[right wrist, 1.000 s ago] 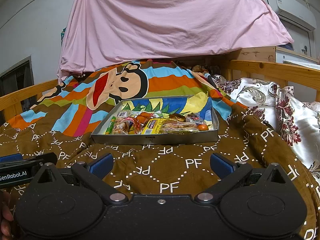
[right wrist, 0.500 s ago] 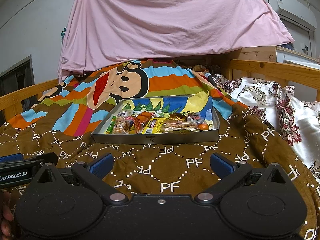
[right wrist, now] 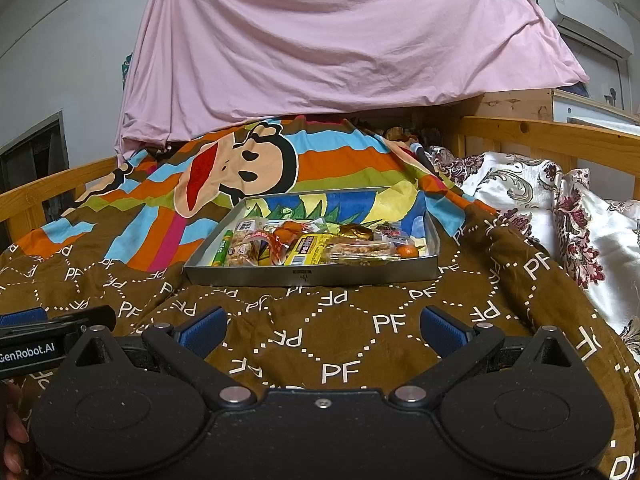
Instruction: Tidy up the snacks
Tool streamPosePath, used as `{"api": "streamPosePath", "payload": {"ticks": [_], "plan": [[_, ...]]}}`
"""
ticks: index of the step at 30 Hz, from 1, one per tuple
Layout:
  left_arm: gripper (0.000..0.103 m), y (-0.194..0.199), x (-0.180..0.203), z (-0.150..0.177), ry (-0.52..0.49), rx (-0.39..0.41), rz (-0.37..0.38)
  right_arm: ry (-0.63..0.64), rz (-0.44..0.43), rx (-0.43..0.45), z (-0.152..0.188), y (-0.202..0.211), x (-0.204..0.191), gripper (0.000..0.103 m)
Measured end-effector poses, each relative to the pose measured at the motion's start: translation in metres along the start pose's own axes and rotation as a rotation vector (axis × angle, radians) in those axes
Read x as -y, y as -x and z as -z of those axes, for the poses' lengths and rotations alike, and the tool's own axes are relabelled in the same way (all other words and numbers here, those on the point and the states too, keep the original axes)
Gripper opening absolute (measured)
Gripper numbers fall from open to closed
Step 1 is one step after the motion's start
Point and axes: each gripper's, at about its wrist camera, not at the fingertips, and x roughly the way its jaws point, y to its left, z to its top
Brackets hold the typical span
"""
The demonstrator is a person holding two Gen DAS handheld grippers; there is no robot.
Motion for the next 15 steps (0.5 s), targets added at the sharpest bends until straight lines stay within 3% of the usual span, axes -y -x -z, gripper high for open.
{"api": "streamPosePath", "payload": {"ticks": [10, 15], "plan": [[0.103, 0.0010, -0.0019, 0.0038, 0.002, -0.003, -0.001, 0.000, -0.001, -0.002, 0.0008, 0.0005, -0.0010, 0.102], [0.103, -0.0025, 0.0012, 0.0064, -0.004, -0.061, -0.033, 0.001, -0.001, -0.005, 0.0043, 0.0024, -0.0034, 0.102]]}}
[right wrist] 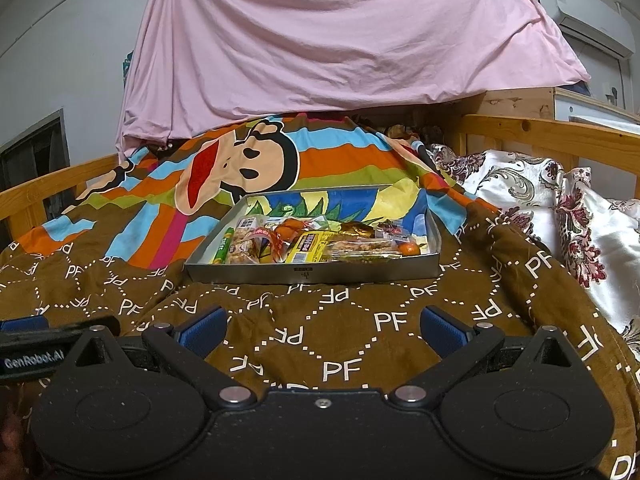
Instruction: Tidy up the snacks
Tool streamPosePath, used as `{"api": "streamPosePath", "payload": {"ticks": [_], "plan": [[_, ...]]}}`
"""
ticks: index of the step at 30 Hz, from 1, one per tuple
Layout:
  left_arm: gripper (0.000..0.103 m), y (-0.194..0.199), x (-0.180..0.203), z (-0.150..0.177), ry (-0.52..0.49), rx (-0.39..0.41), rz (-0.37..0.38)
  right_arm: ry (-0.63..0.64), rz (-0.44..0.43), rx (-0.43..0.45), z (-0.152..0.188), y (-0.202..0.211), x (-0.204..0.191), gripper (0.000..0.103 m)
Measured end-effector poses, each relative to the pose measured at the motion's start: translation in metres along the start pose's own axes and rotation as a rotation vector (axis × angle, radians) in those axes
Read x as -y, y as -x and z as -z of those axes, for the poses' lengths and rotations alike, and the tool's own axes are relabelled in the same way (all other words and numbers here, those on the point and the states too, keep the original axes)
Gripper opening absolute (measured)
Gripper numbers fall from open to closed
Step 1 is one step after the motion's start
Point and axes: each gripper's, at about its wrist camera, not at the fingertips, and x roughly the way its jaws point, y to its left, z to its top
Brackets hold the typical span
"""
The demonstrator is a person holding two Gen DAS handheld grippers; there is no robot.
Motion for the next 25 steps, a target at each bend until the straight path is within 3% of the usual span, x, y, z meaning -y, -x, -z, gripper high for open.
{"api": "streamPosePath", "payload": {"ticks": [25], "plan": [[0.103, -0.0104, 0.0003, 0.0004, 0.000, -0.094, -0.033, 0.006, -0.006, -0.044, -0.0015, -0.0064, -0.0010, 0.102]]}}
